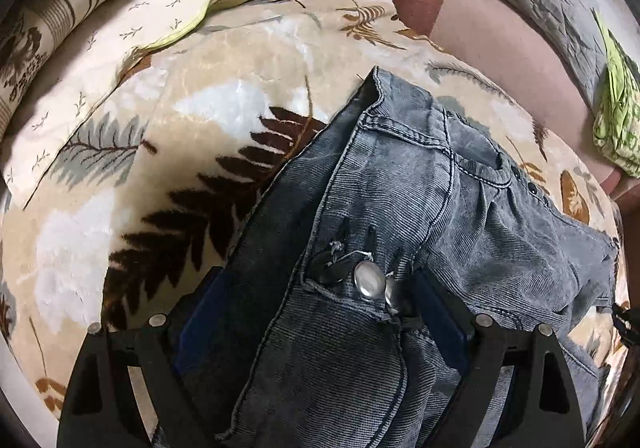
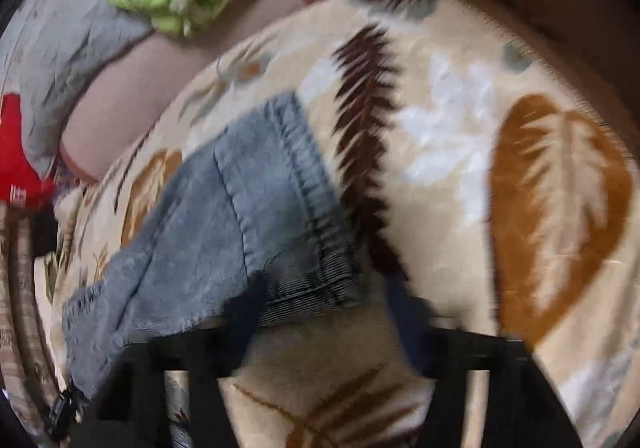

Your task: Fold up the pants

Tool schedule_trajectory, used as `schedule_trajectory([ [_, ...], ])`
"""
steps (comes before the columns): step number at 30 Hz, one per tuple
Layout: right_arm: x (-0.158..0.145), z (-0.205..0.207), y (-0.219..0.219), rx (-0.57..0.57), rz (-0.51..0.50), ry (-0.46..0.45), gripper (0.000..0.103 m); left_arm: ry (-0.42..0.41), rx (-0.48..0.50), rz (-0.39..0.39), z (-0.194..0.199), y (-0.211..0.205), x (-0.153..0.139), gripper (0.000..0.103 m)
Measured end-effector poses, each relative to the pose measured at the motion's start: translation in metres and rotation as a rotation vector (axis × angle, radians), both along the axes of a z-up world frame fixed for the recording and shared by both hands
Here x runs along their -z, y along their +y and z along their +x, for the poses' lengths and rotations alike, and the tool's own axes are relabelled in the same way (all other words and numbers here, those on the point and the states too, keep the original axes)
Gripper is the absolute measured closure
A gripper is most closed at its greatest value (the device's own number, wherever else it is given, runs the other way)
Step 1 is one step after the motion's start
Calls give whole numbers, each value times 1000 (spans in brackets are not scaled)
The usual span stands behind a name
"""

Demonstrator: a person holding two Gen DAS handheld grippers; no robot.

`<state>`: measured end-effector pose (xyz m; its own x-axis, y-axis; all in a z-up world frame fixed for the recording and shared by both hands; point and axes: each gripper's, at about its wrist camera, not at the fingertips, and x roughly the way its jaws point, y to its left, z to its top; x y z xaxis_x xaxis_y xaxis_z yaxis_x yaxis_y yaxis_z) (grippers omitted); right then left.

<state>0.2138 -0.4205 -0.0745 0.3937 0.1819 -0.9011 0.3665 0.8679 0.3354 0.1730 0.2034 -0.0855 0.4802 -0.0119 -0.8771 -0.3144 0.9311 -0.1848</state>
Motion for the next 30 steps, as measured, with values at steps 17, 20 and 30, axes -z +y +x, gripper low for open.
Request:
schedule_trajectory([
  [17,-8,-55,-18,-123,-251,113,59,17,0,-6,6,11,-18,11],
  [20,-35,-52,-32,-55,-219,17,35,-10,2,2,18,13,-28,11],
  [30,-26,42,-38,-50,-62,-70,34,-34,64,-157,100,14,-32,11],
])
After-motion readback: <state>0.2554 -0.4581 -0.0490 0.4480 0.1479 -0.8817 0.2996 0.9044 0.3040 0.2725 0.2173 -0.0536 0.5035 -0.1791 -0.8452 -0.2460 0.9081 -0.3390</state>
